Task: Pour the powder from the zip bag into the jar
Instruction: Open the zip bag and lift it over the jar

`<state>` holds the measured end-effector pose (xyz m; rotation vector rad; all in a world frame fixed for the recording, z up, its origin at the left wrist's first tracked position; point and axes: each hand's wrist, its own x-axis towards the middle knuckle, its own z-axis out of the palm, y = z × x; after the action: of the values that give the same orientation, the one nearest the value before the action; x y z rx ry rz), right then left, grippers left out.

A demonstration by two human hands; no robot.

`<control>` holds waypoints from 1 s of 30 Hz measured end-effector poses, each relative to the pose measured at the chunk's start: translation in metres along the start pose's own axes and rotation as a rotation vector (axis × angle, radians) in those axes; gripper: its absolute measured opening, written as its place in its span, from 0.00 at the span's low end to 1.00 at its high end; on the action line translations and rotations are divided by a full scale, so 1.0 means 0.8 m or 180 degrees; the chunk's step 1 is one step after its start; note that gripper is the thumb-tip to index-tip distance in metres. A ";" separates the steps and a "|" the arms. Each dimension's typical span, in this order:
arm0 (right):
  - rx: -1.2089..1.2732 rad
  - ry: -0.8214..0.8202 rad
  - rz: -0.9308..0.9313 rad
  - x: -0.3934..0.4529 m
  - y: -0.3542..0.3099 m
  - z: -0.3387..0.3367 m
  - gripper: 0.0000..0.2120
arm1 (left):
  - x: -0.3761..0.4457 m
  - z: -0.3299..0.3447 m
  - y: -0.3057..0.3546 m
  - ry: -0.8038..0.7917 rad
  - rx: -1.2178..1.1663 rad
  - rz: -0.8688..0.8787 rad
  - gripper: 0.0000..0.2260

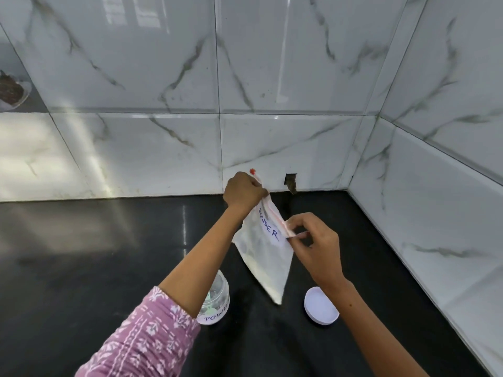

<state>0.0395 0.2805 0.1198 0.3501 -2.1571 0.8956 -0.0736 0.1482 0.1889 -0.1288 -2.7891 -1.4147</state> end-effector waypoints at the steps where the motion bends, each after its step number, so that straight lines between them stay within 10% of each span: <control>1: 0.0018 -0.0118 -0.0029 -0.001 0.000 -0.005 0.10 | -0.001 0.004 0.007 -0.0033 -0.0010 0.0113 0.04; 12: -0.0126 0.0603 0.1486 0.035 0.044 -0.029 0.27 | -0.010 -0.003 0.044 -0.0289 0.0616 0.1349 0.03; 30: 0.0046 0.0567 0.1011 0.063 0.033 -0.020 0.02 | -0.042 -0.006 0.002 0.0539 -0.0159 0.1553 0.07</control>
<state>0.0012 0.3122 0.1513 -0.0682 -2.0725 1.0744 -0.0397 0.1429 0.1917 -0.6107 -2.3623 -1.2968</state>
